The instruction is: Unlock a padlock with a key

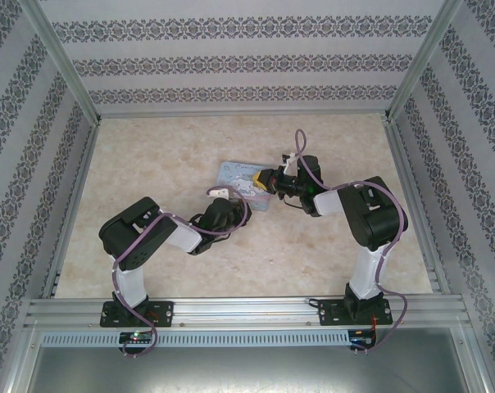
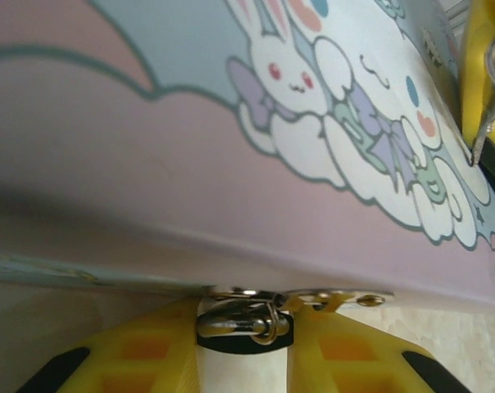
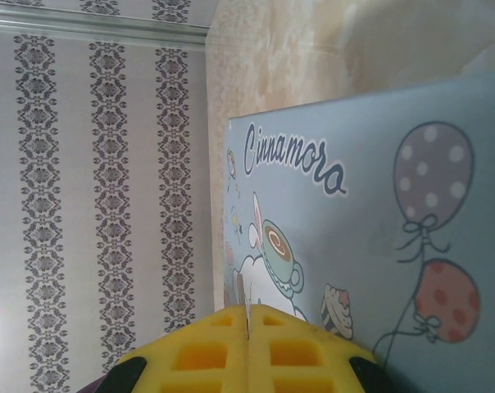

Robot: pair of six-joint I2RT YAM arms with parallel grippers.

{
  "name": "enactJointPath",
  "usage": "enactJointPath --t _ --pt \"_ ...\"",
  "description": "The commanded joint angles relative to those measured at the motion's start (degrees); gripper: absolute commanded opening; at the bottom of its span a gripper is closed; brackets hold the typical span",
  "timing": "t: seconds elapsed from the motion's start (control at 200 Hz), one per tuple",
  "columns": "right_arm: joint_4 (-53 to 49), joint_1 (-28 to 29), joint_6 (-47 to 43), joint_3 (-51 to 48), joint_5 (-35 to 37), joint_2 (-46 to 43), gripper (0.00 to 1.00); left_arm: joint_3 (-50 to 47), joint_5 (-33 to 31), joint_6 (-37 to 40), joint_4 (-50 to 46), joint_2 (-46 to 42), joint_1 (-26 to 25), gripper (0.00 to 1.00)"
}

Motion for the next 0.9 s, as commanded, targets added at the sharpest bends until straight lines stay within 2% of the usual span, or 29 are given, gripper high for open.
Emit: enactJointPath --t 0.0,0.19,0.46,0.635,0.894 --pt "0.3 0.8 0.2 -0.1 -1.1 1.2 0.0 0.1 -0.3 -1.1 -6.2 3.3 -1.1 0.21" --pt "0.0 0.4 0.3 0.9 -1.8 0.0 0.0 1.4 0.5 -1.4 -8.2 2.2 -1.1 0.0" --pt "-1.4 -1.1 -0.2 -1.1 -3.4 -7.3 0.0 5.4 6.2 -3.1 -17.0 -2.6 -0.7 0.0" --pt "-2.4 -1.2 -1.9 -7.0 -3.7 -15.2 0.0 8.0 10.5 -4.2 -22.7 -4.4 0.0 0.0" --pt "-4.3 -2.5 -5.9 -17.9 -5.5 -24.7 0.0 6.3 15.5 -8.5 -20.0 -5.2 2.2 0.0"
